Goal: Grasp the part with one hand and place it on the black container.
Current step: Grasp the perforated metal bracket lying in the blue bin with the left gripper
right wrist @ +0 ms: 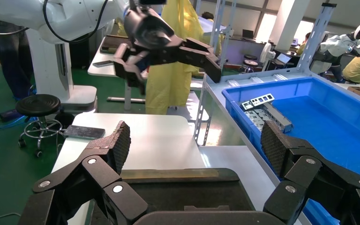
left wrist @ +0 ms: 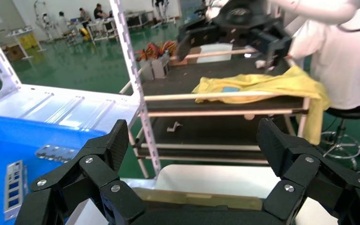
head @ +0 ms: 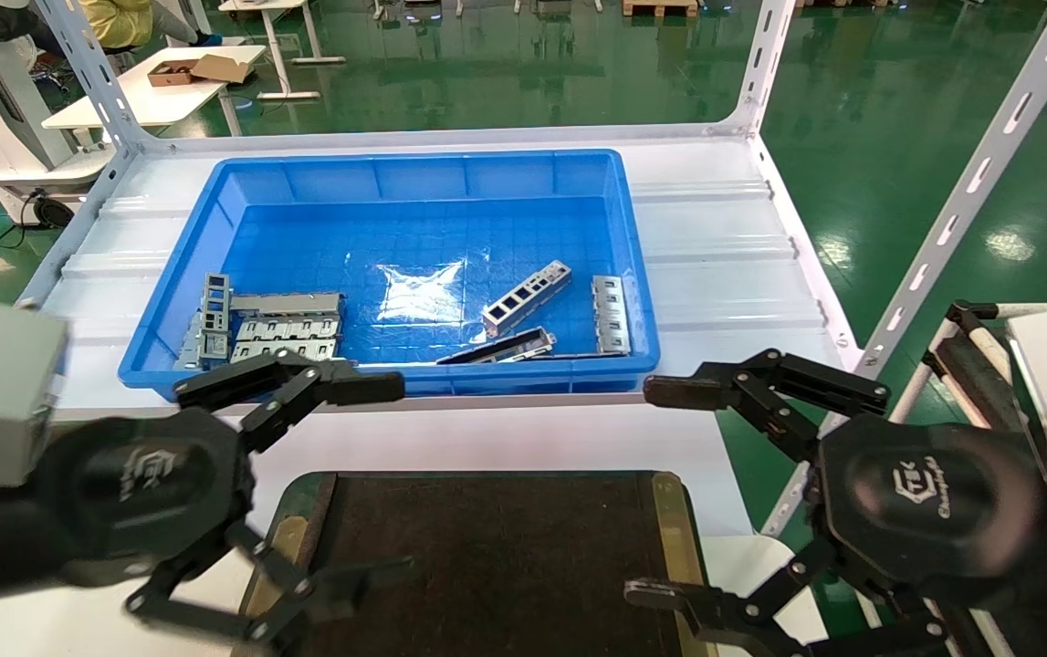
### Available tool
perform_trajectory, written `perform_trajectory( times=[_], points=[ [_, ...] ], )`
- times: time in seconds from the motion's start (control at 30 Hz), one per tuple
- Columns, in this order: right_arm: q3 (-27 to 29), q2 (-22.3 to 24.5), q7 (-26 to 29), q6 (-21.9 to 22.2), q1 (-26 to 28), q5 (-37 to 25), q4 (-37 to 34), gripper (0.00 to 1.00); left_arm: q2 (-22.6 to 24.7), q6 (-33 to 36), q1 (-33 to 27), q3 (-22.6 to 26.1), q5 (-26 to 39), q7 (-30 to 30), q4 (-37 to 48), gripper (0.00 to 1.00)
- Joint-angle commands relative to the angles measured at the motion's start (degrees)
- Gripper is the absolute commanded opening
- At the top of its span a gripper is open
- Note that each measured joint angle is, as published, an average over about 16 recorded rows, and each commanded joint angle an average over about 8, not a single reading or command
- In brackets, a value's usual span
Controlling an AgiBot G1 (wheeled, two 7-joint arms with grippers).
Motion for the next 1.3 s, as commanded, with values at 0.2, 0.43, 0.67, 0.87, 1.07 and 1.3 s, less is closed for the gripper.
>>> perform_trajectory(
  times=[0.2,0.43,0.67,0.87,1.07,1.3],
  points=[
    [0.0,0.0,0.0,0.0,0.0,0.0,0.0,1.0,2.81,-2.0,-3.96,2.08,4.48,-0.86,1.88,1.0],
    [-0.01,0.0,0.0,0.0,0.0,0.0,0.0,1.0,7.09,-5.03,-7.71,3.97,8.72,-0.64,6.16,1.0],
    [-0.01,0.0,0.0,0.0,0.0,0.01,0.0,1.0,12.31,-8.93,-10.46,5.62,12.65,1.49,11.79,1.0],
    [-0.01,0.0,-0.01,0.0,0.01,0.01,0.0,1.0,16.73,-12.24,-13.23,7.24,16.33,3.39,17.4,1.0],
    [-0.01,0.0,-0.01,0.0,0.01,0.01,0.0,1.0,21.37,-15.58,-16.53,8.88,20.0,5.74,24.21,1.0],
    [-0.02,0.01,-0.01,0.0,0.01,0.01,0.0,1.0,27.01,-19.86,-20.35,10.45,23.6,8.86,33.9,1.0]
  ],
)
